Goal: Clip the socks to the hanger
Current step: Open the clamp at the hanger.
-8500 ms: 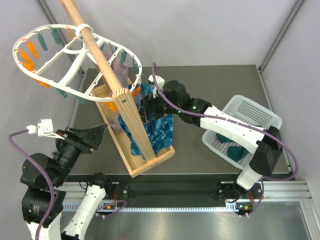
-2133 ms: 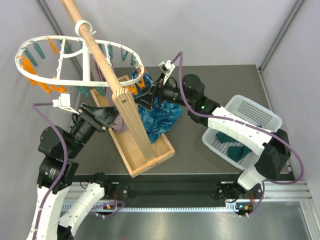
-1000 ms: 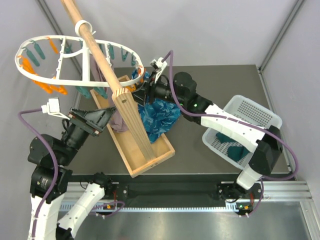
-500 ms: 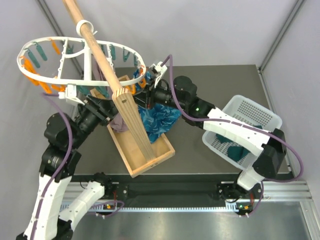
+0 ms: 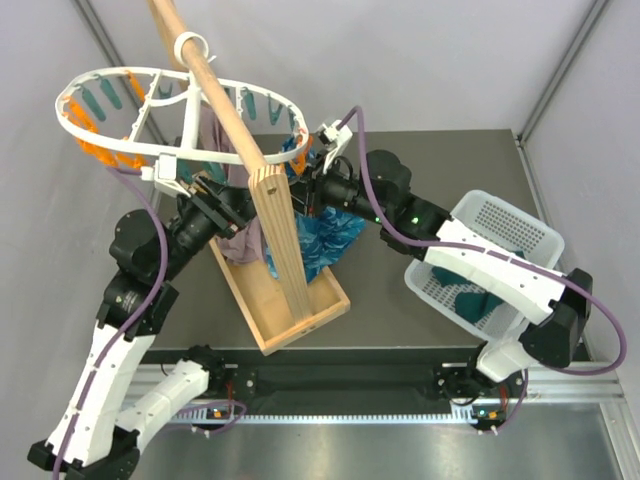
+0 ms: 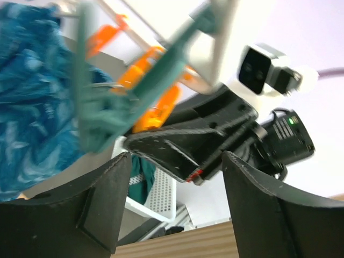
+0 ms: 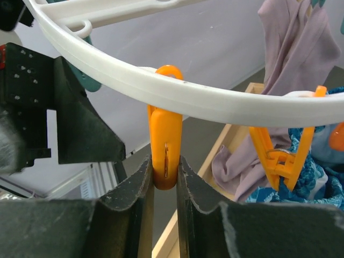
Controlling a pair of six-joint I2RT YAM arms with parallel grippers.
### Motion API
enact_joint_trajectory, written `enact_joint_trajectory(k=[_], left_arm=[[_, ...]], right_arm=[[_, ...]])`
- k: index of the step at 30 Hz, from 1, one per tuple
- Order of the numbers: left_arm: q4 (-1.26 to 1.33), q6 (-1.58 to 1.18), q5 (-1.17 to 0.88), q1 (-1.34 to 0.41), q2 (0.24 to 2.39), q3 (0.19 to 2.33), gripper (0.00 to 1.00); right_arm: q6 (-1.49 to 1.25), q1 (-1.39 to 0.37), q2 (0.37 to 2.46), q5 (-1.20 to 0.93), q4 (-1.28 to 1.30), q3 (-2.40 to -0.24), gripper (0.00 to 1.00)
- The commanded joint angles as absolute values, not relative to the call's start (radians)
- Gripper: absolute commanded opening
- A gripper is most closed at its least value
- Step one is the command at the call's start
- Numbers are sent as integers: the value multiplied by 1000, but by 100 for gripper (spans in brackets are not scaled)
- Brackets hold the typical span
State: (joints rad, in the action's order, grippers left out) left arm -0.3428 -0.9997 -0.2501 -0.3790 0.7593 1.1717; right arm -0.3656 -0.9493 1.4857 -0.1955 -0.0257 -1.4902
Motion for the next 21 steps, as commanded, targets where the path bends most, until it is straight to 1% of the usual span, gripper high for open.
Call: enact_joint_trajectory(k=[1, 5, 8, 9, 11, 12, 16, 21], left_arm=[[-146, -971, -261, -423, 749, 1126, 74], [-43, -965, -327, -442, 735, 1059, 73], [-8, -983, -304, -445, 654, 971, 72], [-8, -982, -278, -445, 631, 938, 71], [-8, -986, -255, -445, 569, 914, 65], [-8, -988, -244, -445, 540, 898, 64], [-9, -977, -268, -445, 489, 888, 64], [-90, -959, -327, -445, 428, 920, 65]], right_arm=[[-345, -968, 1433, -172, 34, -1517, 0], [-347, -966, 1419, -163, 41, -1511, 0], [-325, -966, 1428, -172, 89, -1546, 0], [-318, -966, 1431, -173, 104, -1557, 0], [-310, -966, 1433, -170, 124, -1575, 0], [-313, -965, 1431, -170, 126, -1577, 0], [-331, -963, 1434, -179, 130, -1597, 0], [-327, -959, 1440, -160, 169, -1624, 0]])
